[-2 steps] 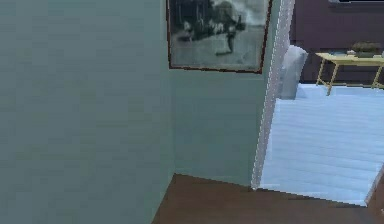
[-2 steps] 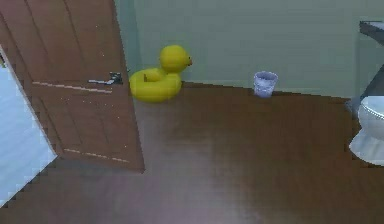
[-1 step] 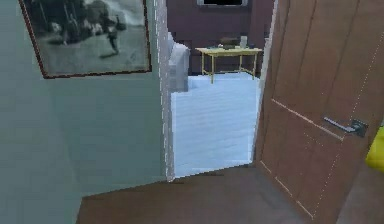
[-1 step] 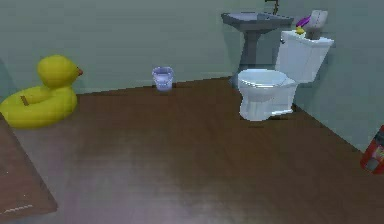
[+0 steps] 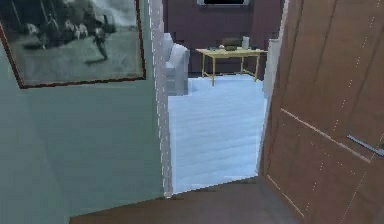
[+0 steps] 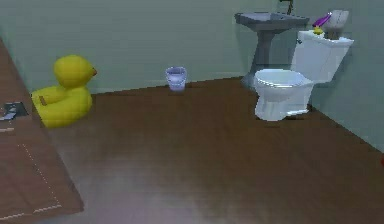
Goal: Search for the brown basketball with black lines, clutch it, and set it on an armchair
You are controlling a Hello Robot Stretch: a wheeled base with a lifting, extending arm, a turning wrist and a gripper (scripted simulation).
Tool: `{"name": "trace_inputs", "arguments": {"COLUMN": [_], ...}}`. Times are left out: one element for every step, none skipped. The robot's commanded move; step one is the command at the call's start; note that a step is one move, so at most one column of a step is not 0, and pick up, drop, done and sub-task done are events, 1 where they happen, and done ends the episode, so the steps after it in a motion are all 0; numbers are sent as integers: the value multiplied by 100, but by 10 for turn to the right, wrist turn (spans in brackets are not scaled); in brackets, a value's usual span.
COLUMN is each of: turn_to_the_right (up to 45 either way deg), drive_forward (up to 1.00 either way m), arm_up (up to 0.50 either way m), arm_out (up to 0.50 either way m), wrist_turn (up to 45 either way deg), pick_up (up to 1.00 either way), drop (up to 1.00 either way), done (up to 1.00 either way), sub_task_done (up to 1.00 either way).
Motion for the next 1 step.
{"name": "trace_inputs", "arguments": {"turn_to_the_right": [150], "drive_forward": [0], "arm_up": [0], "arm_out": [0], "wrist_turn": [0], "pick_up": [0], "drop": [0], "done": [0], "sub_task_done": [0]}}
